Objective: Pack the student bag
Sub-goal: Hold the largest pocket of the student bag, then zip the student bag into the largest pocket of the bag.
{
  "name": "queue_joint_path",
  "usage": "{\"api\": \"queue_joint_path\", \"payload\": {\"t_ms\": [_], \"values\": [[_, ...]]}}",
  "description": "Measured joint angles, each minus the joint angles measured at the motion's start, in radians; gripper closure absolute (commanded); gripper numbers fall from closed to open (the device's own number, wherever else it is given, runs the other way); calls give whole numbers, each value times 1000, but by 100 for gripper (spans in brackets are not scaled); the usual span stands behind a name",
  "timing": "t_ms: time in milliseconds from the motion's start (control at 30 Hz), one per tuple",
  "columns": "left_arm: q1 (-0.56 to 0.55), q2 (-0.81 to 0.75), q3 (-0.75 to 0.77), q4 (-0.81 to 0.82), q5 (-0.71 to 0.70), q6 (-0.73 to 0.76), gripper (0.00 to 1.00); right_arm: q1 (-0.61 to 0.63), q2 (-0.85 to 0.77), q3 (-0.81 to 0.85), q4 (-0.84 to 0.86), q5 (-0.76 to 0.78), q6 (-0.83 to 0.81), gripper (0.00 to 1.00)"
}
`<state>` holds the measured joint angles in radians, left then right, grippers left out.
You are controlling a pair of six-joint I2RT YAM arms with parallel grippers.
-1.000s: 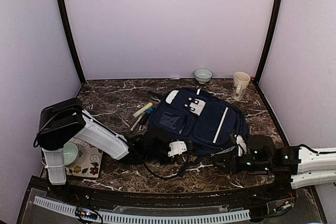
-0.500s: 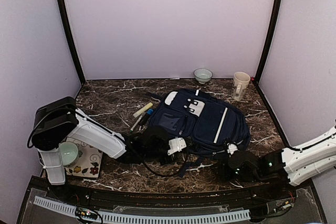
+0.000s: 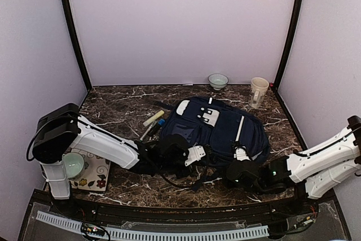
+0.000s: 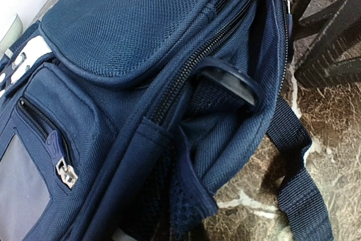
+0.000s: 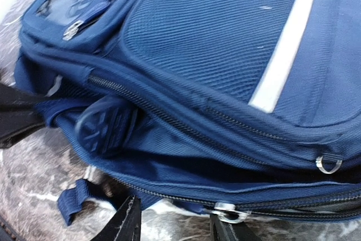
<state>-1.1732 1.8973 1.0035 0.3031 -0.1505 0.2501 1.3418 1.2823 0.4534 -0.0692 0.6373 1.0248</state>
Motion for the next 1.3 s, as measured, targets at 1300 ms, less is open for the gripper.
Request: {"api": "queue_joint_path", "payload": {"t_ms": [1300], "values": [[-26,0,109,-162,-56,-106,100,27,117,181,-357,176,162,82]]}}
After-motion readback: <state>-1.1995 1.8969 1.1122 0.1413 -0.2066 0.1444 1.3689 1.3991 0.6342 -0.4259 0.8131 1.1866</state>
